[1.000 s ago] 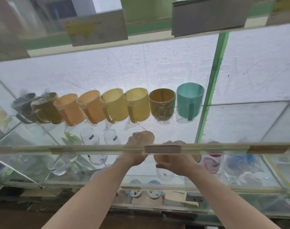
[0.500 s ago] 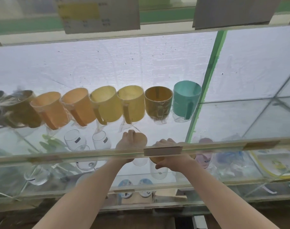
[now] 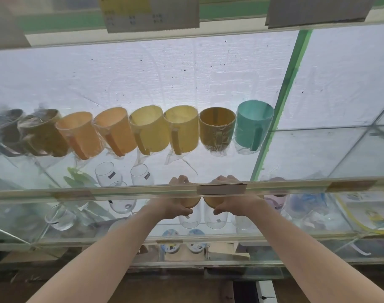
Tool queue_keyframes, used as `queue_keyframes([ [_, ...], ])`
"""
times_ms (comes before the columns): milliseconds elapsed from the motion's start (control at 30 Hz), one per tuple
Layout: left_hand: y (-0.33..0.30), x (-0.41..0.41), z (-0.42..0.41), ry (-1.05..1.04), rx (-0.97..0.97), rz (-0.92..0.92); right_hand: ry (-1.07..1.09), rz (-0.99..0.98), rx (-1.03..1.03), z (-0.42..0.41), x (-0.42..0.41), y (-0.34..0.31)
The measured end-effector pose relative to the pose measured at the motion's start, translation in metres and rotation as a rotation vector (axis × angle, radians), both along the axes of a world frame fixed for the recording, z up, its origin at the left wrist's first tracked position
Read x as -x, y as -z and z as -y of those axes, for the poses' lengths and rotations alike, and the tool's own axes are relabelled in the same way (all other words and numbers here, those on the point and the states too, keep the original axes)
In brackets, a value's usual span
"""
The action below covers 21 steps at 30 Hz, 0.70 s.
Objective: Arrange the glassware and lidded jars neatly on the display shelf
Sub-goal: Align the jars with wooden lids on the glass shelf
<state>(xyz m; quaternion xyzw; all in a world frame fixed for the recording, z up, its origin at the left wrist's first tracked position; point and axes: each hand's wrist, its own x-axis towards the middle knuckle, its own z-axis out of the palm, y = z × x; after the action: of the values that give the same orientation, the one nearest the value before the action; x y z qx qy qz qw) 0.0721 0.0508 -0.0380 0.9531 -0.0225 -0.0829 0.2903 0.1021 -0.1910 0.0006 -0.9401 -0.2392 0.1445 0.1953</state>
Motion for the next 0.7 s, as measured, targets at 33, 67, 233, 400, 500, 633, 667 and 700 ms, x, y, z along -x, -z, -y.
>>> queue_keyframes([
  [33,0.000,0.001,0.000,-0.002,-0.010,0.004,0.003,-0.010,-0.009,0.000,0.000,0.000],
  [67,-0.001,0.002,0.001,-0.003,-0.022,0.008,-0.003,-0.012,-0.010,0.000,0.000,-0.001],
  [233,-0.004,0.005,0.002,-0.004,-0.017,0.011,-0.009,-0.023,-0.022,0.003,-0.002,0.001],
  [400,-0.007,0.010,0.006,-0.005,-0.022,0.005,-0.013,-0.018,-0.030,0.005,-0.005,0.006],
  [500,-0.010,0.011,0.008,-0.011,-0.010,0.007,-0.024,-0.009,-0.023,0.004,-0.008,0.009],
  [633,-0.010,0.013,0.008,-0.013,0.001,0.017,-0.058,0.022,-0.012,0.004,-0.012,0.012],
  [667,-0.009,0.014,0.009,-0.015,0.001,0.017,-0.058,0.025,-0.013,0.004,-0.012,0.013],
  [700,-0.010,0.014,0.008,-0.015,-0.001,0.016,-0.058,0.024,-0.013,0.005,-0.012,0.013],
])
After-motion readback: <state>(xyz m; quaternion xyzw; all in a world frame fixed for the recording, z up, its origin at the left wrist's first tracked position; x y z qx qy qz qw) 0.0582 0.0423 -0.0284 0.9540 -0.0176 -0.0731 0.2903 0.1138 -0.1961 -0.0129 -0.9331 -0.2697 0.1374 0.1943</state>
